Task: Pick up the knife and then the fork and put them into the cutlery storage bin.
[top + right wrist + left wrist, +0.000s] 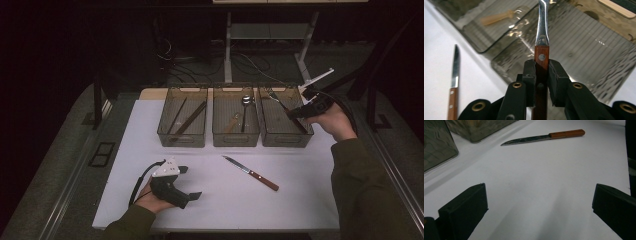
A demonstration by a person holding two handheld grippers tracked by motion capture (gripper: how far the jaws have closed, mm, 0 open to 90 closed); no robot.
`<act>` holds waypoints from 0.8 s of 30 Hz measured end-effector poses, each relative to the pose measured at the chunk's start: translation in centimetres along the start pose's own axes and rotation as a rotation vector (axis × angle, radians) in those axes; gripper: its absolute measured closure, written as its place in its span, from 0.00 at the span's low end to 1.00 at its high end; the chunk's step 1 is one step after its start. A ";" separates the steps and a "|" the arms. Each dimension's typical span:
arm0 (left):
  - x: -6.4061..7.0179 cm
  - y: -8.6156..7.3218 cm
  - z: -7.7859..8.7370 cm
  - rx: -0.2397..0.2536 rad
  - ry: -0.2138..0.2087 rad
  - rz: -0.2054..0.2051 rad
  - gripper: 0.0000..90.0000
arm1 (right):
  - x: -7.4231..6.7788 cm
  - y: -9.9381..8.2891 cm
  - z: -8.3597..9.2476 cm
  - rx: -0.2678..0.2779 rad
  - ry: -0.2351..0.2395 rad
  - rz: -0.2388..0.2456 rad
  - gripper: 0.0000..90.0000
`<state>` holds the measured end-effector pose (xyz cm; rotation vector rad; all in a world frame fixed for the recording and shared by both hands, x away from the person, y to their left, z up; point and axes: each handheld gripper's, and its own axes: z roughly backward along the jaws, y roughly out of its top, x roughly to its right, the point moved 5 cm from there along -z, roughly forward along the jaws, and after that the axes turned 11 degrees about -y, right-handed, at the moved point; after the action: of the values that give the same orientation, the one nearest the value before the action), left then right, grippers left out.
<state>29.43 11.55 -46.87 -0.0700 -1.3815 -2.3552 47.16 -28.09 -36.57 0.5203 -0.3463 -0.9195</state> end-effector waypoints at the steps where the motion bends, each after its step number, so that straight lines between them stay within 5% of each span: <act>1: 0.0 0.0 0.0 0.000 -0.001 0.000 0.00 | 0.2 0.1 -0.2 -0.003 -0.010 0.003 0.86; 14: 0.0 0.0 0.0 0.002 -0.005 -0.003 0.00 | 2.5 0.5 -3.4 -0.030 -0.033 -0.031 0.86; 24: 0.1 0.0 0.0 0.004 -0.007 -0.004 0.00 | 2.3 -0.6 -5.5 -0.090 -0.051 -0.037 0.86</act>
<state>29.33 11.51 -46.81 -0.0744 -1.3908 -2.3570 50.82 -28.73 -41.31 0.4225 -0.3407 -0.9805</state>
